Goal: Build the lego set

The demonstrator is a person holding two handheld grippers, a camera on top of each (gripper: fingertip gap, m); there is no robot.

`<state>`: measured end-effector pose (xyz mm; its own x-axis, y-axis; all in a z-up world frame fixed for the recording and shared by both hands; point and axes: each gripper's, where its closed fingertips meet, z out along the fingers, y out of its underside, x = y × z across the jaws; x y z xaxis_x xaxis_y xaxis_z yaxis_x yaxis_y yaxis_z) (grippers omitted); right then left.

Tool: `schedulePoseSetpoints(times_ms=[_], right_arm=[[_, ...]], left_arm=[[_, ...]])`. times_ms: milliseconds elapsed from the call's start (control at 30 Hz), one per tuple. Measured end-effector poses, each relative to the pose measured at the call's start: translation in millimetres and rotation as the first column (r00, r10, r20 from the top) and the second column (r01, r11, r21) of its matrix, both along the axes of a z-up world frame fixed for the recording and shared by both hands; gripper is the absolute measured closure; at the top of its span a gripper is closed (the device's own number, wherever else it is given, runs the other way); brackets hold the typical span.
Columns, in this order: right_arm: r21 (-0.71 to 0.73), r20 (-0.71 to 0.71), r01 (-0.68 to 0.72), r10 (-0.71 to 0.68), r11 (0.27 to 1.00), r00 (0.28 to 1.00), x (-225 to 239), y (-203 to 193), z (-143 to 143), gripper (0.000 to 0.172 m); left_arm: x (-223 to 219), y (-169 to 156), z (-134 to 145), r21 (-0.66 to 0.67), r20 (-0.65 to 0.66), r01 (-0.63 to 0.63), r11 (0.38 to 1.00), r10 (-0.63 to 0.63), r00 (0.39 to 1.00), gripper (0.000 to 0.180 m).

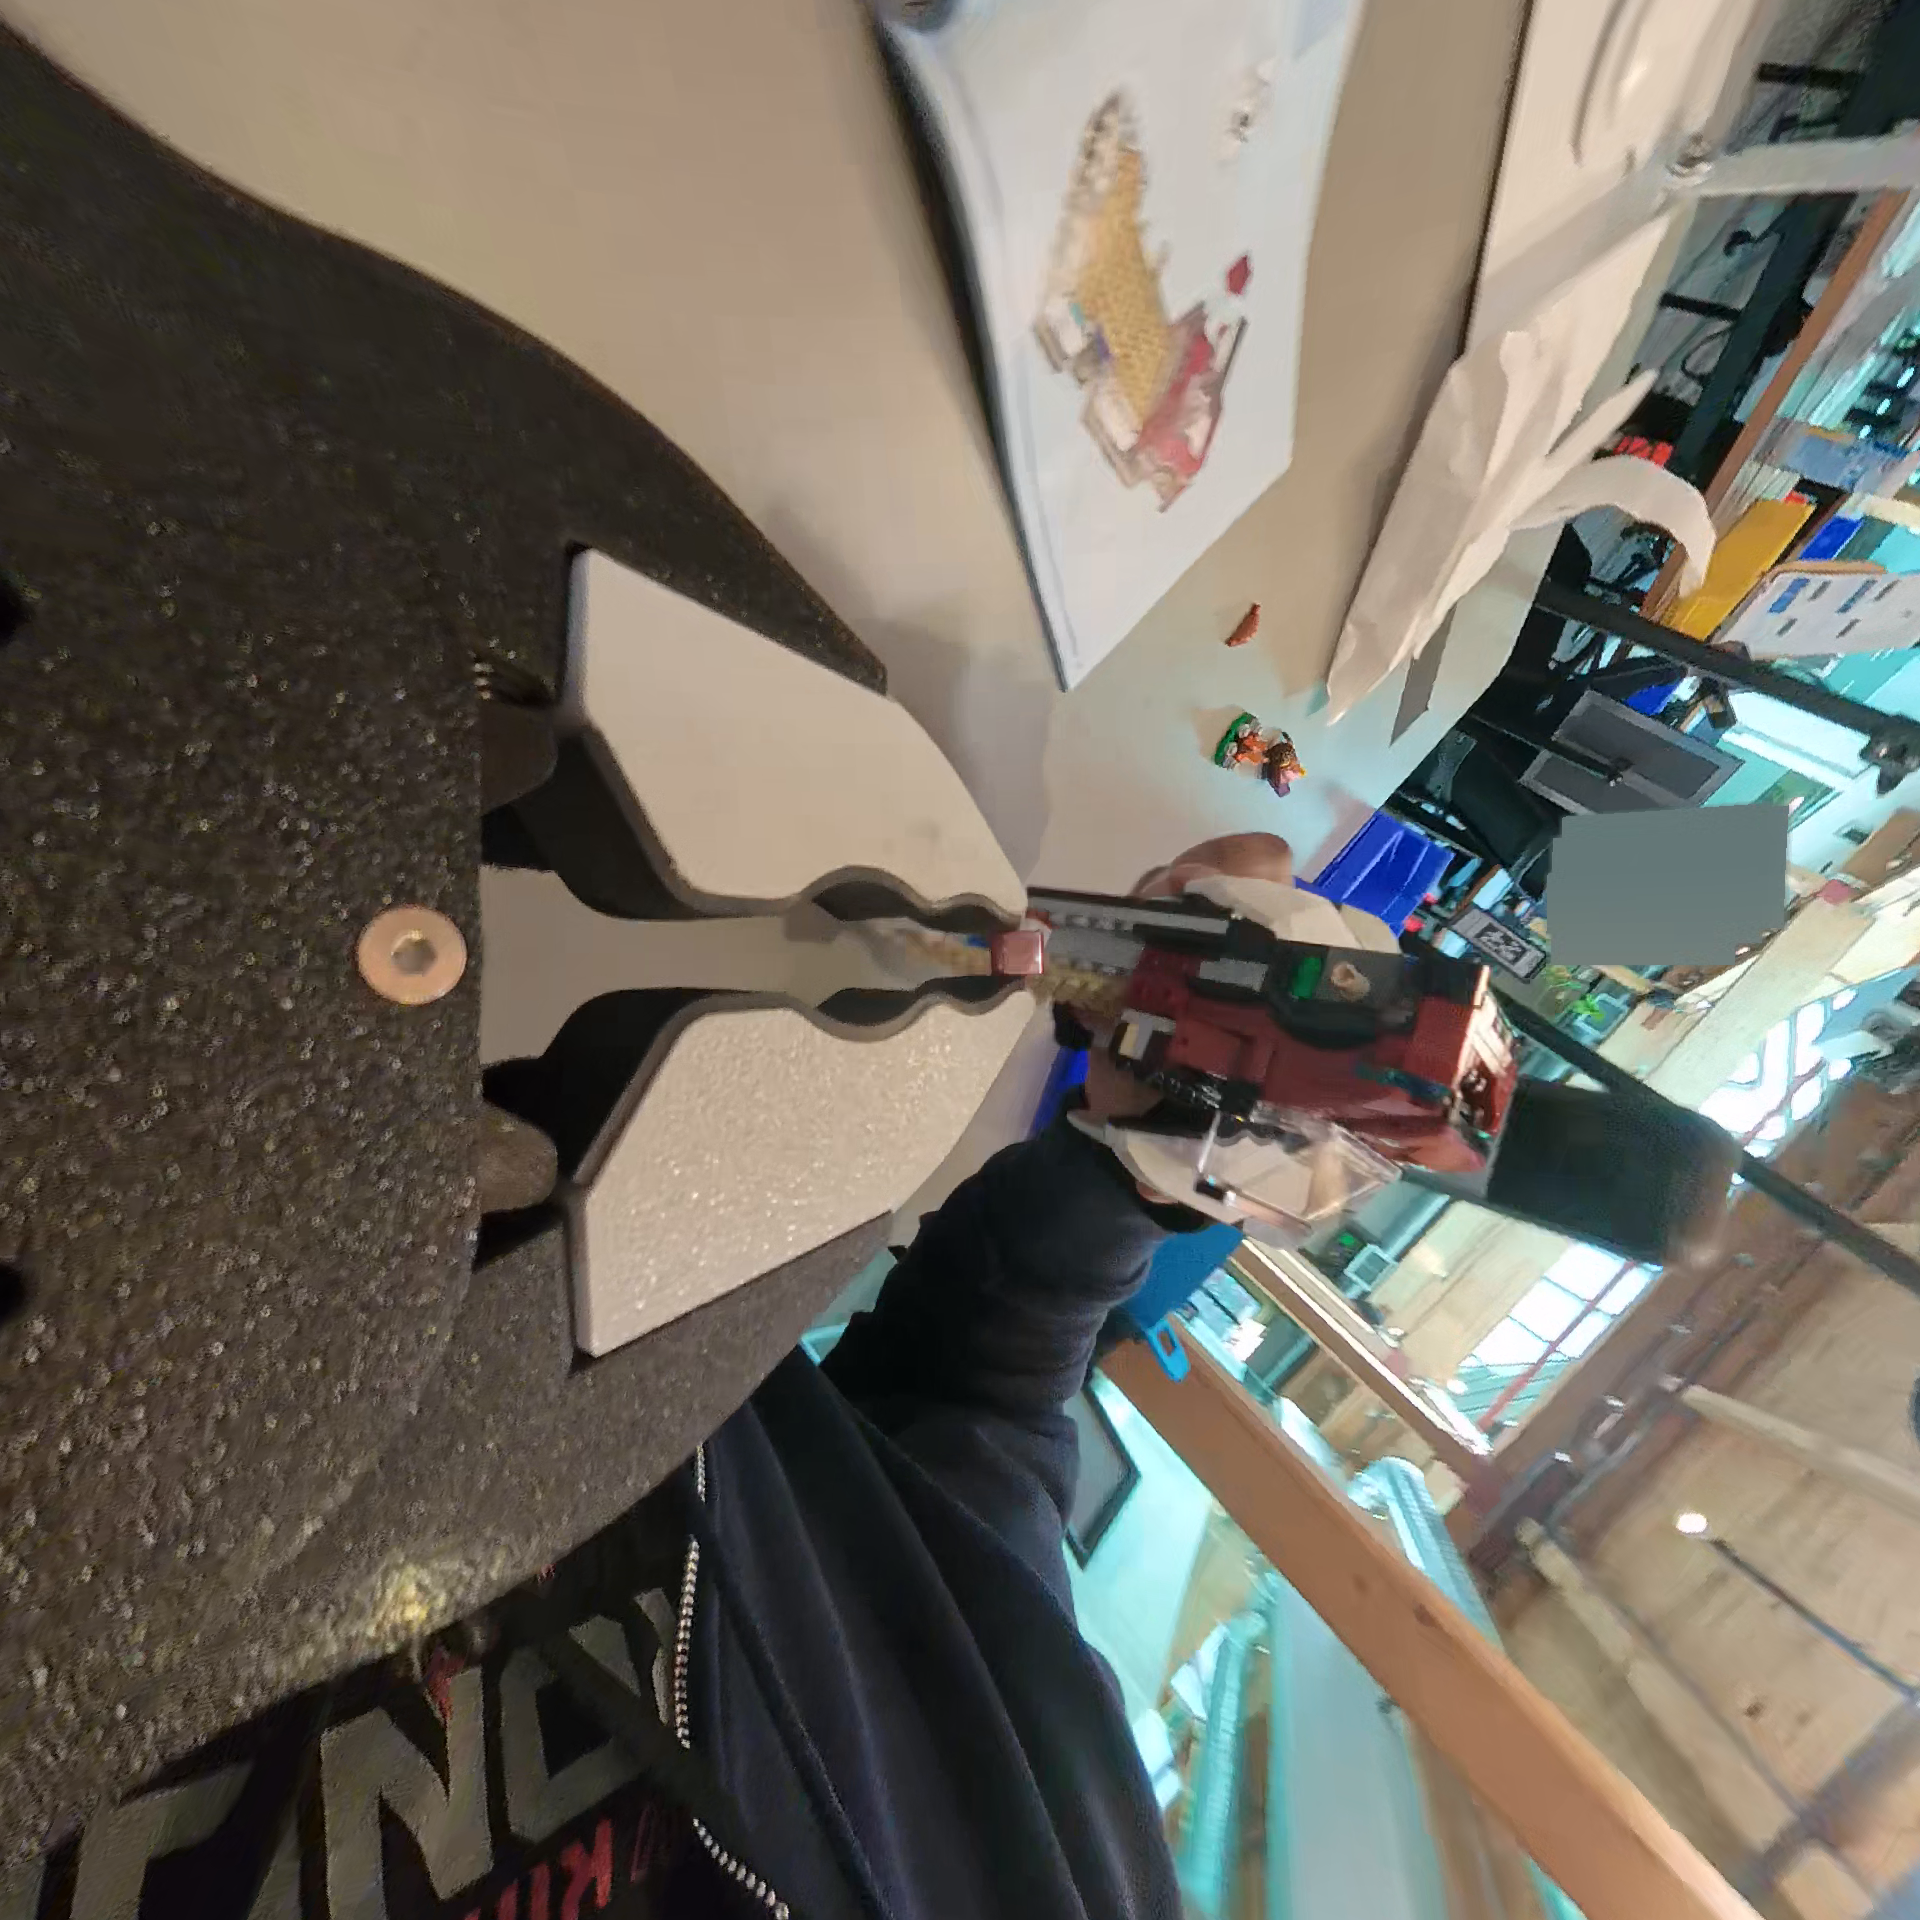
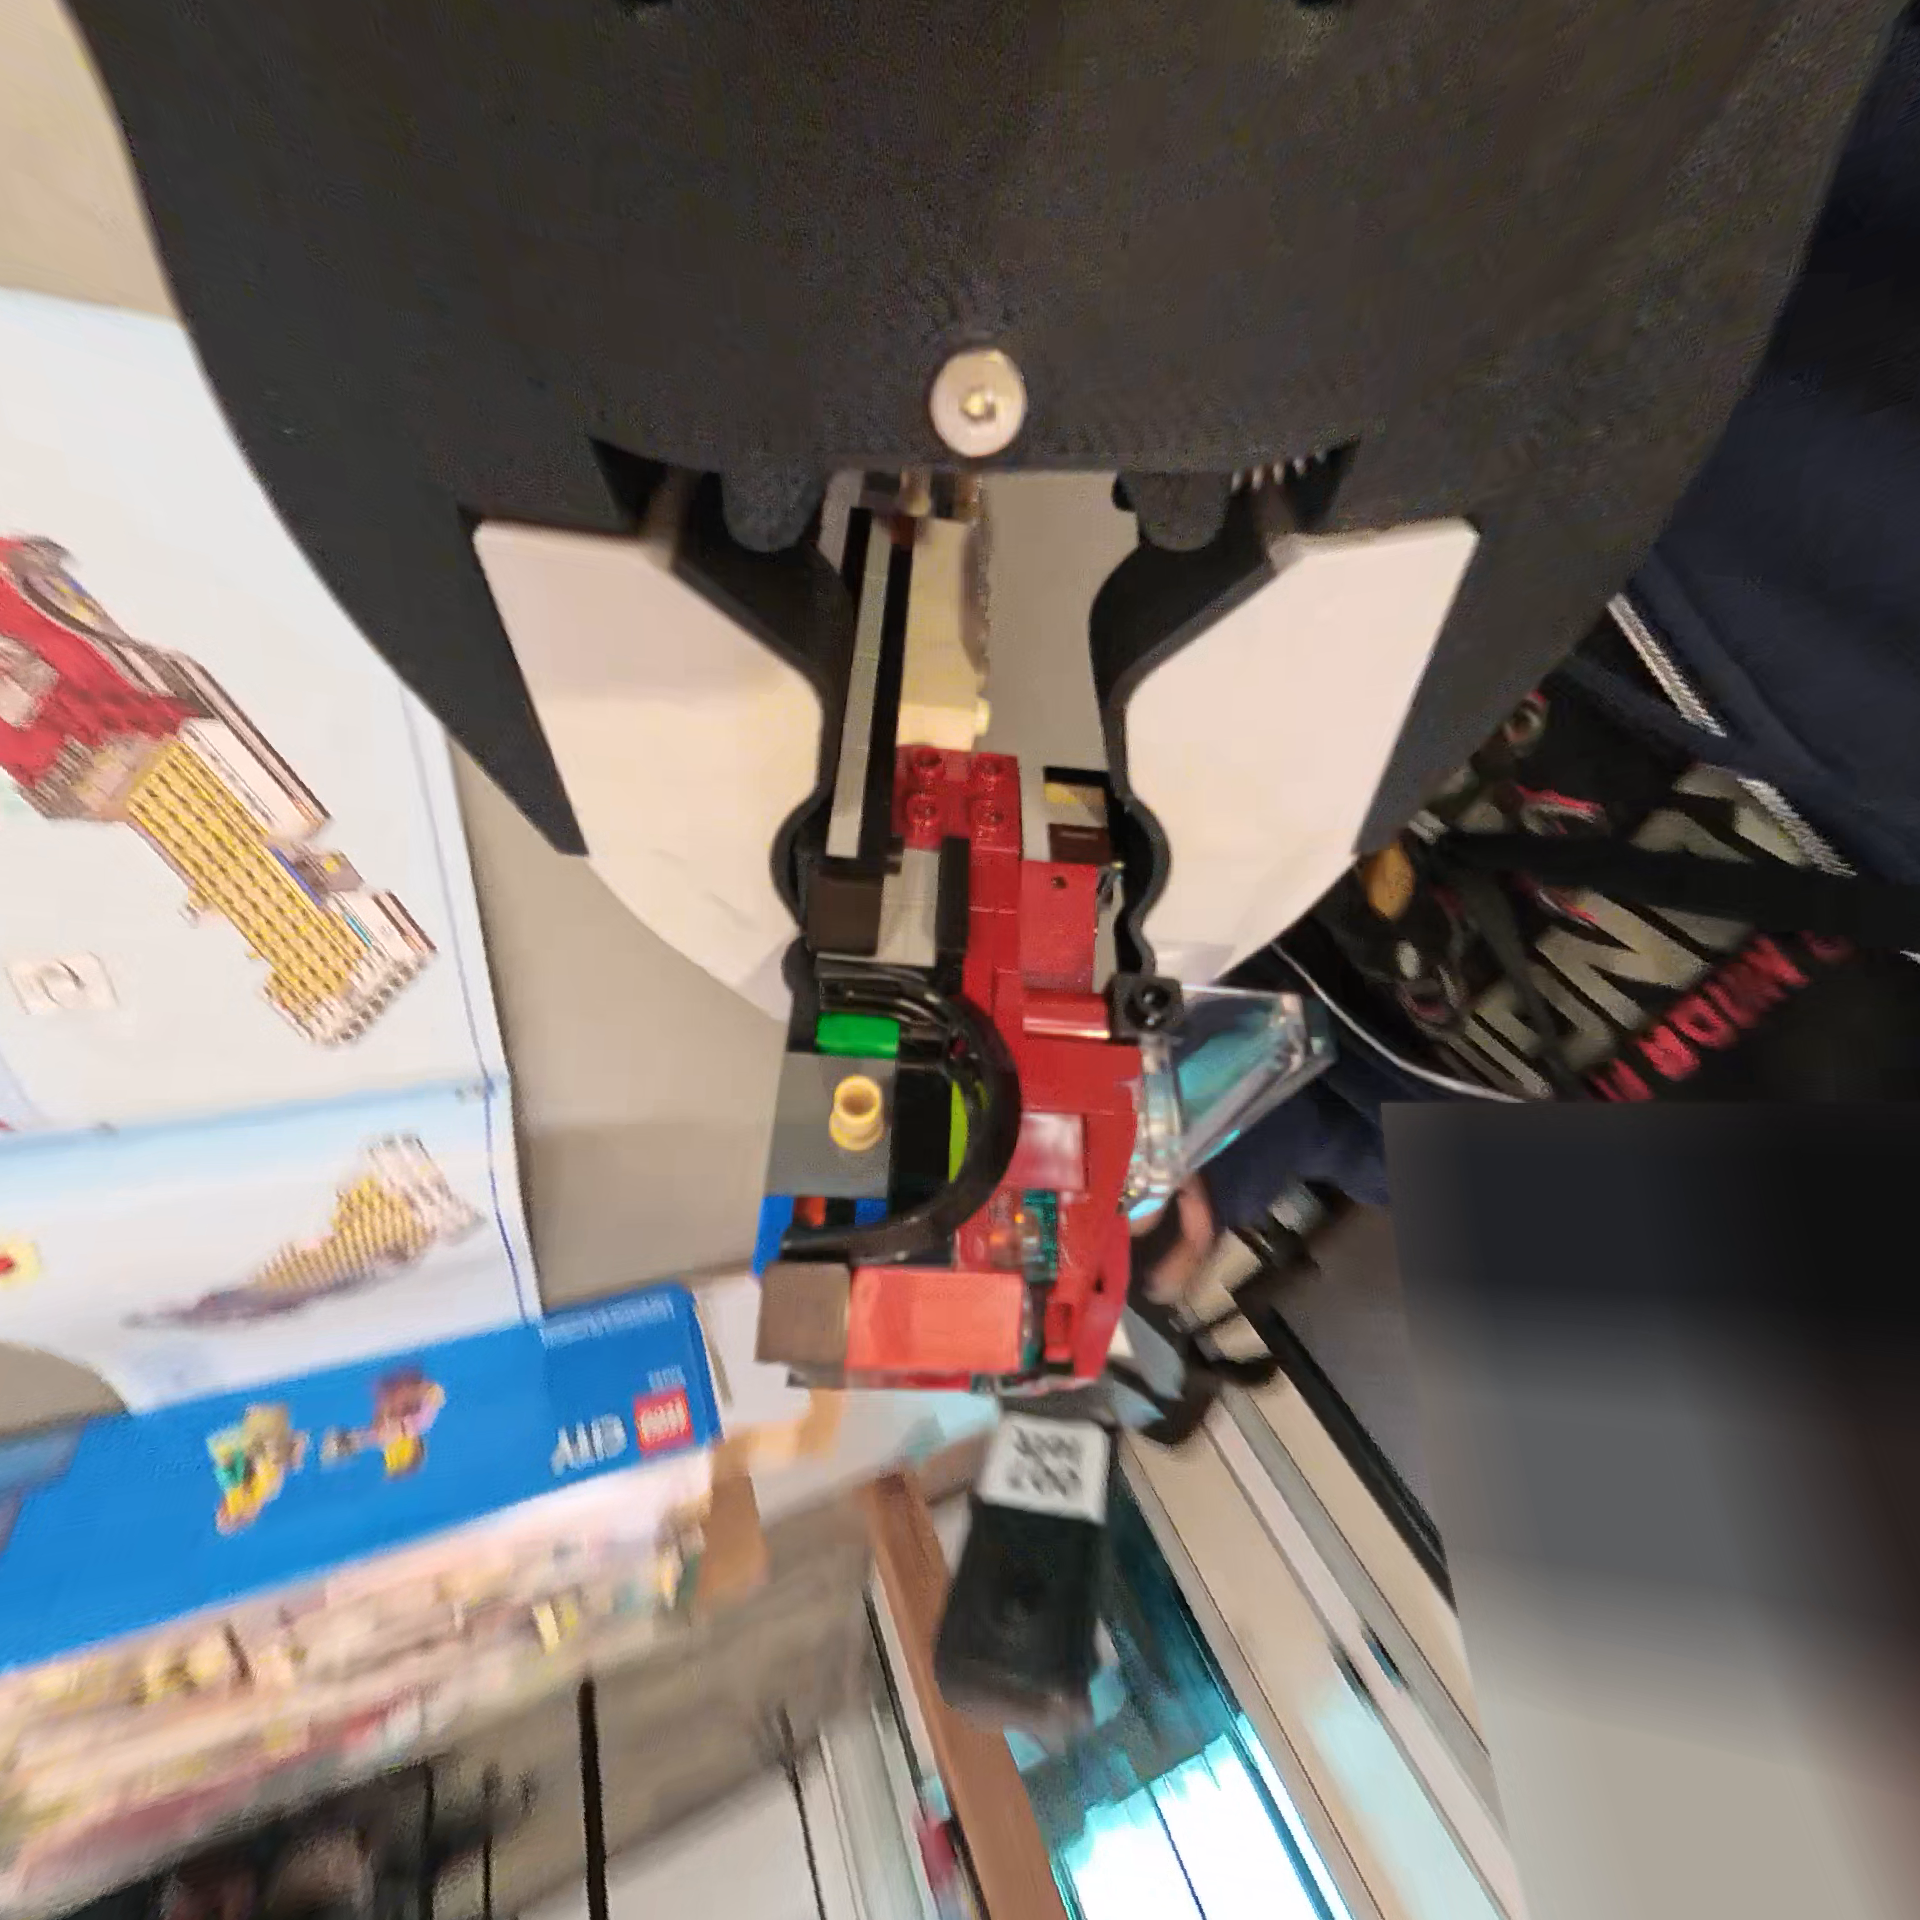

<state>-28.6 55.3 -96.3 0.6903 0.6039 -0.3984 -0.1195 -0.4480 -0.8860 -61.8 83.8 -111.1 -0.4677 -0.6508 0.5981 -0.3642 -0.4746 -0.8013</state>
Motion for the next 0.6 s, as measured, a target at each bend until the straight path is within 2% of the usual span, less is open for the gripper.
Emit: schedulePoseSetpoints(times_ms=[167,333,467,600], right_arm=[[0.17,-0.271,0.075,-0.027,0.983,0.962,7.5,-13.9,20.3,0.117],[0.276,-0.536,0.248,-0.065,0.929,0.842,23.5,-37.6,39.7,0.117],[0.327,-0.668,0.333,-0.033,0.885,0.744,29.1,-62.6,48.3,0.117],[0.321,-0.744,0.4,-0.034,0.858,0.668,35.1,-79.7,48.6,0.117]], left_arm=[[25.7,-12.2,31.1,0.171,0.011,0.081,0.982,-0.084,0.996,0.173],[48.0,-47.7,64.4,0.344,-0.008,0.187,0.92,-0.196,0.981,0.173],[61.4,-78.5,71.7,0.42,-0.093,0.289,0.86,-0.276,0.957,0.173],[68.3,-105.0,79.0,0.427,-0.149,0.362,0.829,-0.33,0.932,0.173]])
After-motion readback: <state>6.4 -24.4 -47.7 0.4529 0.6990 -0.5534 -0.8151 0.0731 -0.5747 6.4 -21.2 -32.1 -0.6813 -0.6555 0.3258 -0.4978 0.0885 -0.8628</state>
